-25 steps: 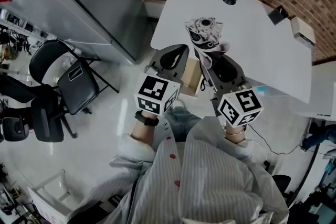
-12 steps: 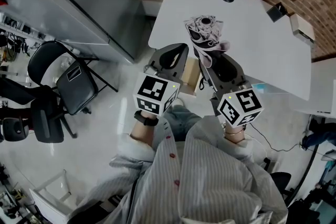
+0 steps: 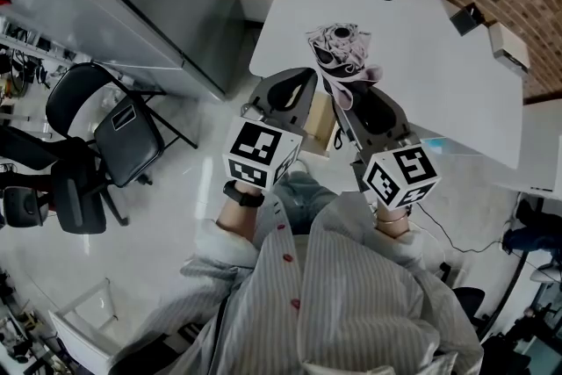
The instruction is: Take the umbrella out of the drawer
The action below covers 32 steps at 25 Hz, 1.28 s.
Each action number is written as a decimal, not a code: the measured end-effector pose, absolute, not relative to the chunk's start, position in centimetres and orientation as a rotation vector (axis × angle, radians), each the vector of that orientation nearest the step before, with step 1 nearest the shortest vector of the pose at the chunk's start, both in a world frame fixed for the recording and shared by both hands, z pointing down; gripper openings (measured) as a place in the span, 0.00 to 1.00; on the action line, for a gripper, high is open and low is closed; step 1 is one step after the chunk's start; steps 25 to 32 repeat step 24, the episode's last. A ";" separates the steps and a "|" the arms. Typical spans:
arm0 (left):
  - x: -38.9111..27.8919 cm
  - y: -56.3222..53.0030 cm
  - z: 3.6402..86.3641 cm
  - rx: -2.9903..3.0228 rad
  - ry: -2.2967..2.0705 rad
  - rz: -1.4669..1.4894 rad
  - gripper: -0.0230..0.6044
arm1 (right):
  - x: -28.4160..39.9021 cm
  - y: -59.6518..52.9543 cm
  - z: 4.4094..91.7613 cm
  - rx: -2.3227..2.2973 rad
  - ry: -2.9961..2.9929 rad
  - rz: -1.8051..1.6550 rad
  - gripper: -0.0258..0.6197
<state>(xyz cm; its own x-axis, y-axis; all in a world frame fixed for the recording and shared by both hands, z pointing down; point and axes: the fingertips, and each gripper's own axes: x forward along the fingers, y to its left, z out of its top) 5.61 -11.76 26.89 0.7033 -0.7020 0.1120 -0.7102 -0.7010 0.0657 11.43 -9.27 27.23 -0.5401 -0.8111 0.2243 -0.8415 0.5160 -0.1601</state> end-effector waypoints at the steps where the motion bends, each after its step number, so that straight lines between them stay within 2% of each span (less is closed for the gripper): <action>1: 5.6 -11.8 26.9 2.803 -1.167 0.120 0.05 | 11.4 -9.3 27.3 1.438 -2.627 0.380 0.35; 32: 5.2 -12.1 26.8 2.796 -1.173 0.118 0.05 | 11.5 -9.5 27.3 1.428 -2.637 0.388 0.35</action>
